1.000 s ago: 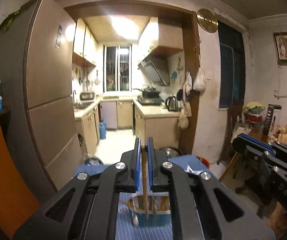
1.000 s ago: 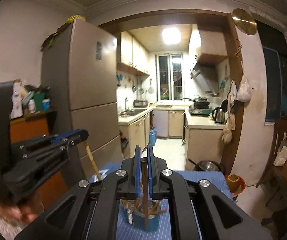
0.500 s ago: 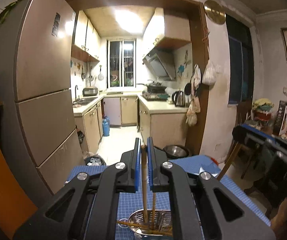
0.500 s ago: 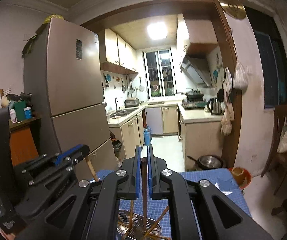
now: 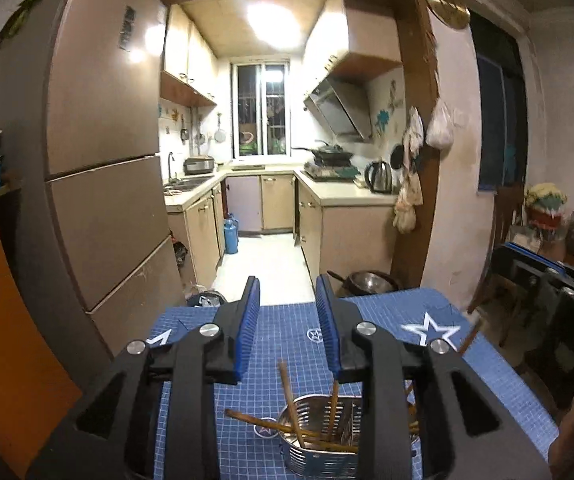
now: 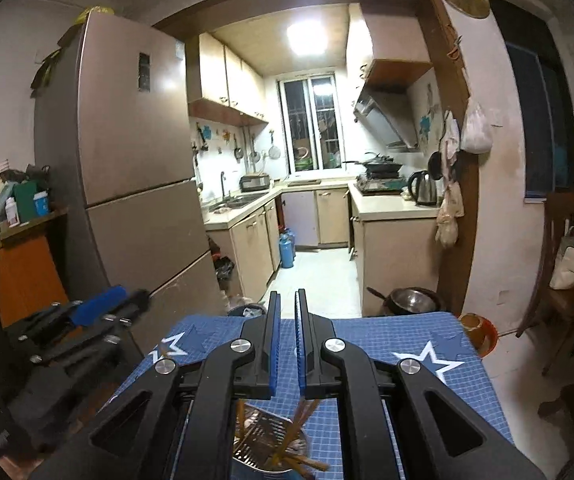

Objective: Organize utensils
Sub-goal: 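Open the left tool over the holder while the right tool releases its chopstick, then move both open tools back toward the remaining chopsticks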

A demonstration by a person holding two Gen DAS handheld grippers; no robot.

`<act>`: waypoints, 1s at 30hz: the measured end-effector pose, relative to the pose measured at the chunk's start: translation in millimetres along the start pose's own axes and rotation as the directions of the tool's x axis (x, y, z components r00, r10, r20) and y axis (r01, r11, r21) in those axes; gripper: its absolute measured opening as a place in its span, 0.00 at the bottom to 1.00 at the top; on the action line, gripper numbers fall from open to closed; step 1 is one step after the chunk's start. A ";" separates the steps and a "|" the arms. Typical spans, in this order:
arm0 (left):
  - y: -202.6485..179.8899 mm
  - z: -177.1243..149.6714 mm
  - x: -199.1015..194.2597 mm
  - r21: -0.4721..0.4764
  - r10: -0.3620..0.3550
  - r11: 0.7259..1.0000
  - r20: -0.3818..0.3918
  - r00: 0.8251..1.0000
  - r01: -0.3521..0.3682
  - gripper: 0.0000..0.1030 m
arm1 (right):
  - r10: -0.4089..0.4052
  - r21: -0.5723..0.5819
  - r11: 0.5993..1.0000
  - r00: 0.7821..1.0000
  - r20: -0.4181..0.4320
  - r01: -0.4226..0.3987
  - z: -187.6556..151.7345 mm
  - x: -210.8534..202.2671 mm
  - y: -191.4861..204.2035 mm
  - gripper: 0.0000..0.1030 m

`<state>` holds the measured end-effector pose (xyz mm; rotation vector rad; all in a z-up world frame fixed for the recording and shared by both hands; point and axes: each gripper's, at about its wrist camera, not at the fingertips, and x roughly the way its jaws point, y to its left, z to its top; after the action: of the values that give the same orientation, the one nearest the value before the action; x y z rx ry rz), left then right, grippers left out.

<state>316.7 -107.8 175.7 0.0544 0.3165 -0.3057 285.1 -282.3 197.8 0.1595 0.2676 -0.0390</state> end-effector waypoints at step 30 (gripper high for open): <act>-94.5 -342.8 -242.8 0.320 0.011 0.947 -0.139 0.990 0.035 0.42 | -0.038 -0.156 0.988 0.963 -0.266 -0.005 -344.0 -250.9 -59.6 0.08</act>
<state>-33.9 -93.6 -73.8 0.3975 0.4034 -0.3645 -49.7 -281.0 -71.8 0.0064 0.5419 -0.0127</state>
